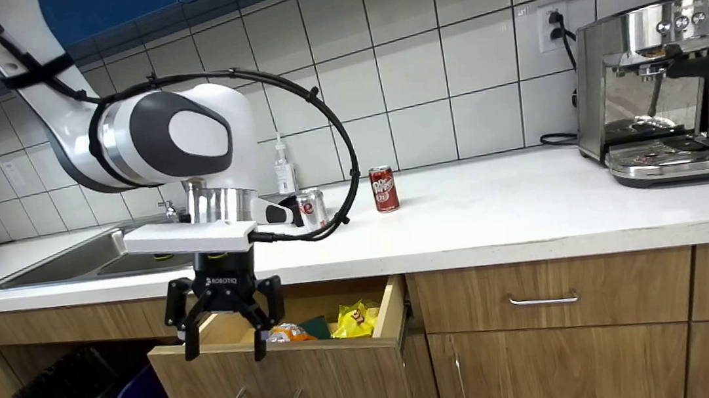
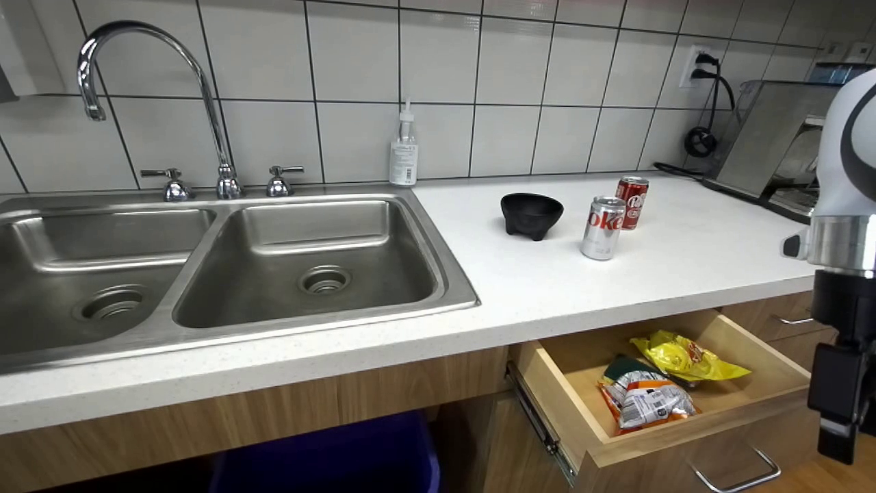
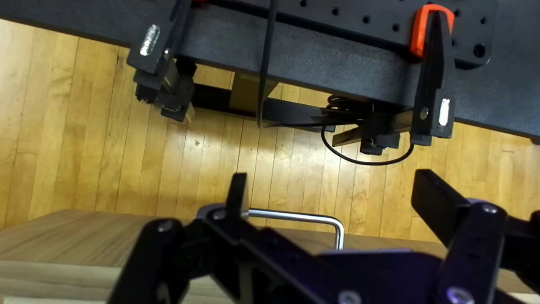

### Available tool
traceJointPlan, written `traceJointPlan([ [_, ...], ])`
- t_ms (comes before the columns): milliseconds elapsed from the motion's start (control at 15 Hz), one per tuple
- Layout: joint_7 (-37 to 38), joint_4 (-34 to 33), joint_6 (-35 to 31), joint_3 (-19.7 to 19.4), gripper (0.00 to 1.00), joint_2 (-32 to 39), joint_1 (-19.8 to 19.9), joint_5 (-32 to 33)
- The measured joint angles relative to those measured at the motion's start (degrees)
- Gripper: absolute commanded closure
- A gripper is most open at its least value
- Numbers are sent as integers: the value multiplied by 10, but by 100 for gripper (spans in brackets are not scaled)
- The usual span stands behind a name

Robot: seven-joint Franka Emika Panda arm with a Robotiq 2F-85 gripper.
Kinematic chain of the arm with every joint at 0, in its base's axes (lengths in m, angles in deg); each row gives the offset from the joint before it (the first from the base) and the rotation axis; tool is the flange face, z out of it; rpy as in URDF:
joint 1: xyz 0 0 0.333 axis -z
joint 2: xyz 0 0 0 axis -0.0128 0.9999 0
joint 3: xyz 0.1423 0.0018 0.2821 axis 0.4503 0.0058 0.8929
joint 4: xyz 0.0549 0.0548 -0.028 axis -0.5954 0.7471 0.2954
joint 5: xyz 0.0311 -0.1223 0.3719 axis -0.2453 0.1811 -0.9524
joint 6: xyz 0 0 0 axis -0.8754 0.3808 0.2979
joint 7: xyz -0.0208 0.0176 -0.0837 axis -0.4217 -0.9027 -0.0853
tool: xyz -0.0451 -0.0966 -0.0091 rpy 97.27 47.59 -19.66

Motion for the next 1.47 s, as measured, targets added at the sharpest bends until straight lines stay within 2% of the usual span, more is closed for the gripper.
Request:
traceJointPlan([
  [400,0,0,-53,2,0,70,0,0],
  [600,2,0,-98,7,0,103,0,4],
  [1000,40,-1,-209,10,0,156,0,59],
  [1467,70,-2,-289,12,0,192,0,70],
])
